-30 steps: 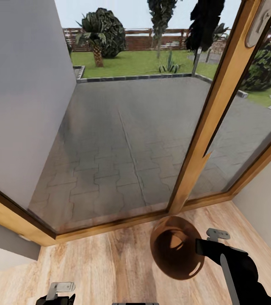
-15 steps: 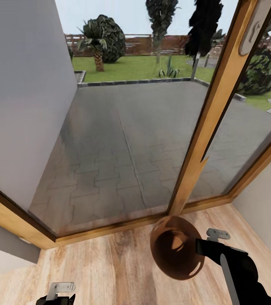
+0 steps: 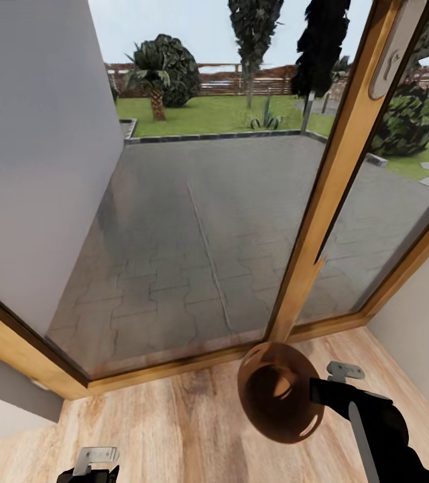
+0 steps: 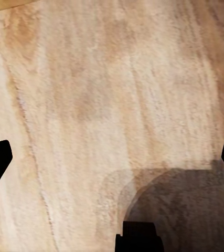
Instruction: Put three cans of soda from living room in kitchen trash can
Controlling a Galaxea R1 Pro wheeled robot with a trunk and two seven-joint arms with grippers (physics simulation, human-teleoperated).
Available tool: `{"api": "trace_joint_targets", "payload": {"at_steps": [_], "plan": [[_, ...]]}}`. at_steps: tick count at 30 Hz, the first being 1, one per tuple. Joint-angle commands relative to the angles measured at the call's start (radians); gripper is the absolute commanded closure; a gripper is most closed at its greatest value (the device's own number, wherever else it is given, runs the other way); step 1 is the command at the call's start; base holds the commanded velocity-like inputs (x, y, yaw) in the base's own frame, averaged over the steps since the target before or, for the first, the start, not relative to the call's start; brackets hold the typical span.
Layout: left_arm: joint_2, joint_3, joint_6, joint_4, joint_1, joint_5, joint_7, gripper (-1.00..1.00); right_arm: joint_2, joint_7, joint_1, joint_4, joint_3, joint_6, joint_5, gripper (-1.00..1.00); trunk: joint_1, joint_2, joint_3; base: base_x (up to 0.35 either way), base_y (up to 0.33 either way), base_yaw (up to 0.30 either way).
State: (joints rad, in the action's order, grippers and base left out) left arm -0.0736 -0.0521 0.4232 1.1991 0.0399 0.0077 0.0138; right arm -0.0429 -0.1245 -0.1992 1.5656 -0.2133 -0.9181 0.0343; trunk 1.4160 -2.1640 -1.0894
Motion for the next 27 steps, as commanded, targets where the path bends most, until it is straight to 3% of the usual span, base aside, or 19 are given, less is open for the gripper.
{"api": "trace_joint_targets", "payload": {"at_steps": [1, 8, 13, 23, 27], "plan": [[0.0, 0.0, -0.001, -0.001, 0.0, 0.0, 0.0, -1.0, 0.0, -0.004, 0.0, 0.0, 0.0, -0.001, -0.016, 1.0, 0.0, 0.0, 0.002, 0.0, 0.0, 0.0], [-0.029, 0.0, -0.003, -0.03, 0.0, 0.002, -0.001, -1.0, 0.0, -0.004, 0.0, -0.001, 0.001, -0.001, -0.016, 1.0, 0.0, 0.0, 0.013, 0.0, 0.0, 0.0], [-0.028, 0.003, 0.0, -0.041, 0.0, -0.001, 0.002, -1.0, -0.001, -0.004, 0.0, -0.001, 0.002, -0.001, -0.013, 1.0, 0.0, 0.0, 0.021, 0.0, 0.0, 0.0], [-0.02, 0.013, 0.02, 0.131, 0.0, 0.008, 0.033, -1.0, 0.001, -0.004, 0.0, -0.002, 0.0, -0.002, -0.013, 1.0, 0.0, 0.0, 0.038, 0.0, 0.0, 0.0], [-0.021, 0.012, 0.015, 0.138, 0.0, 0.005, 0.045, -1.0, 0.001, -0.004, 0.0, -0.002, 0.0, -0.002, -0.013, 1.0, 0.0, 0.0, 0.044, 0.0, 0.0, 0.0]]}}
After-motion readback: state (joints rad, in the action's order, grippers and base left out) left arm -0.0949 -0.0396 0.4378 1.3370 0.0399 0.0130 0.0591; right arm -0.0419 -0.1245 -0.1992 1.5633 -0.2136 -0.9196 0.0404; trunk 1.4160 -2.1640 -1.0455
